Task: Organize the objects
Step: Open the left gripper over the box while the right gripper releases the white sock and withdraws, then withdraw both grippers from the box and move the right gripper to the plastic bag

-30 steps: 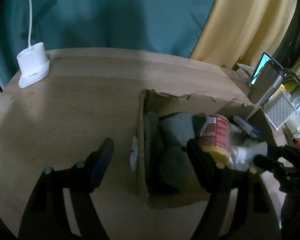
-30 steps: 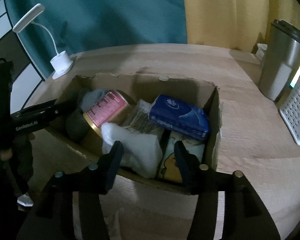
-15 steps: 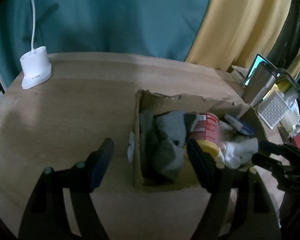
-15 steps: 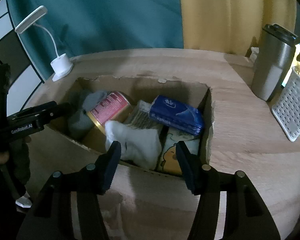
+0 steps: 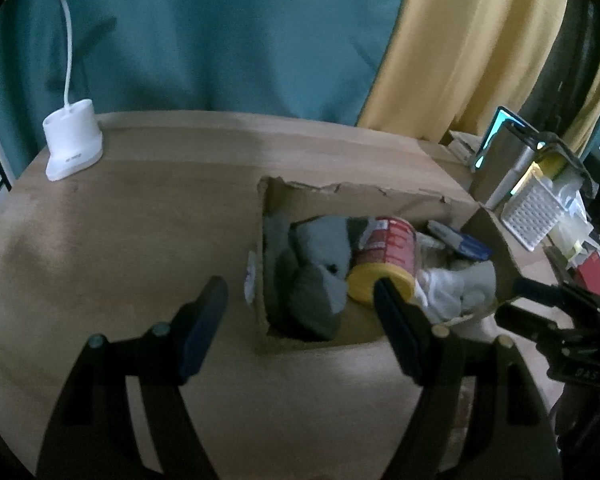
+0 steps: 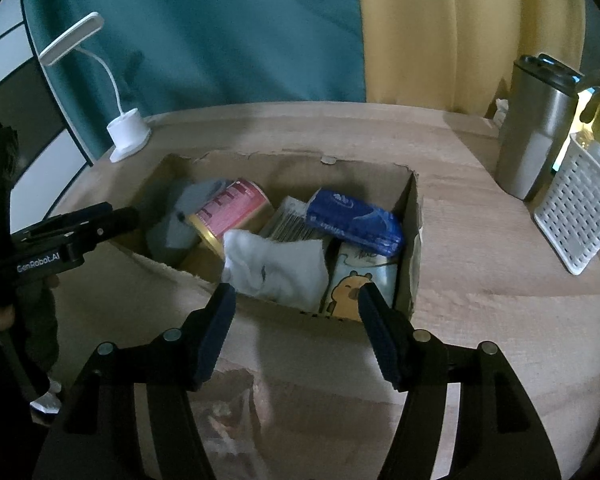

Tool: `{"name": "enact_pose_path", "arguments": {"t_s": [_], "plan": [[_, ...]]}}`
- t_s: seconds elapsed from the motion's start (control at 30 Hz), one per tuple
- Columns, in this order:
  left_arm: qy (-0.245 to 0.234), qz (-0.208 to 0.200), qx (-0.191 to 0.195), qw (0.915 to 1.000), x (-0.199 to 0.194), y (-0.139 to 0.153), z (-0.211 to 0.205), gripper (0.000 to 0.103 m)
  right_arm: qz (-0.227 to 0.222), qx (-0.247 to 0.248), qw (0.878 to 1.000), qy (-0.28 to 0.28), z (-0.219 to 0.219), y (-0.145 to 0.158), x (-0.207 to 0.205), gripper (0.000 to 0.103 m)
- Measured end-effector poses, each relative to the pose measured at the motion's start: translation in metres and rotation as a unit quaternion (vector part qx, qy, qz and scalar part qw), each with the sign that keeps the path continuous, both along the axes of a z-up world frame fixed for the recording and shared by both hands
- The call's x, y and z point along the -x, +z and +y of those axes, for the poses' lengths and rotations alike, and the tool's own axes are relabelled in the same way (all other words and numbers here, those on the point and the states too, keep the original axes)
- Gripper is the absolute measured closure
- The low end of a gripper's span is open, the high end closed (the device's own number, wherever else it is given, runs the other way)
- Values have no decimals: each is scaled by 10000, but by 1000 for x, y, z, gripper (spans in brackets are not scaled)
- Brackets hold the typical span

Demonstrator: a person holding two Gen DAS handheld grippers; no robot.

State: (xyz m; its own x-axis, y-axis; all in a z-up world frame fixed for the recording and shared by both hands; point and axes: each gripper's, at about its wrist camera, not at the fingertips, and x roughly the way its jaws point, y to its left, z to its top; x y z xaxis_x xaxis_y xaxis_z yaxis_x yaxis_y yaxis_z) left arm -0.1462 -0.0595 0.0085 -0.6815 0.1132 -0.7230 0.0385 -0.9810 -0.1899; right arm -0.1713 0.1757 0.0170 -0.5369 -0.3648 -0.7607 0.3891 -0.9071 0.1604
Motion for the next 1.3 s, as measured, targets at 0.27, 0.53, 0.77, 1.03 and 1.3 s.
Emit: {"name": "enact_pose_path", "arguments": {"t_s": [0.27, 0.53, 0.77, 1.03, 1.3], "plan": [[-53, 52, 10, 10000, -10, 4, 5, 27, 65, -5, 10000, -19, 0, 4, -10, 36], [-90, 122, 15, 9999, -23, 8, 8, 27, 115, -14, 9999, 7, -1, 6, -22, 36], [-156, 184, 42, 9997, -38, 11, 9, 27, 181, -16, 9998, 5, -1, 10, -35, 36], [-168, 158, 72, 9997, -56, 8, 13, 27, 245, -17, 9997, 5, 3, 8, -52, 36], [-232, 164, 33, 9996, -71, 4, 20, 27, 285, -59, 9996, 40, 7, 6, -67, 27]]}}
